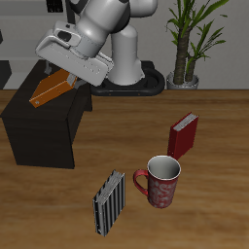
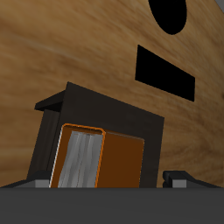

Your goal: Place the orange book flat on top of the shelf

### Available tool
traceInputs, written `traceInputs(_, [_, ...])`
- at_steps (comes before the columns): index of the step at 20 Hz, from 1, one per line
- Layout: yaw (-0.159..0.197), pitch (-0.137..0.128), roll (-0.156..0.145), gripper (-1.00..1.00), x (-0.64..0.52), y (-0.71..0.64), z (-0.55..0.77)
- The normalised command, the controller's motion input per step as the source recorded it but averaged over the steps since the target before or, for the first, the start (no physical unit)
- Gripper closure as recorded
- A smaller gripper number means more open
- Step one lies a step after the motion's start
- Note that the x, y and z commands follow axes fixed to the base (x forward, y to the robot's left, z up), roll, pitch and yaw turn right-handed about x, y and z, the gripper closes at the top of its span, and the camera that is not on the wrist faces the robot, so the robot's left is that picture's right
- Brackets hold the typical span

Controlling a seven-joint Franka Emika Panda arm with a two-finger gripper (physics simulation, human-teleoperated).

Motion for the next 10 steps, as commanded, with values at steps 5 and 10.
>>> traceInputs(5, [-0.015, 0.003, 0.05, -1.0, 0.06, 0.29, 0.09])
traceInputs(10, [0.003, -0.005, 0.05, -1.0, 0.03, 0.24, 0.07])
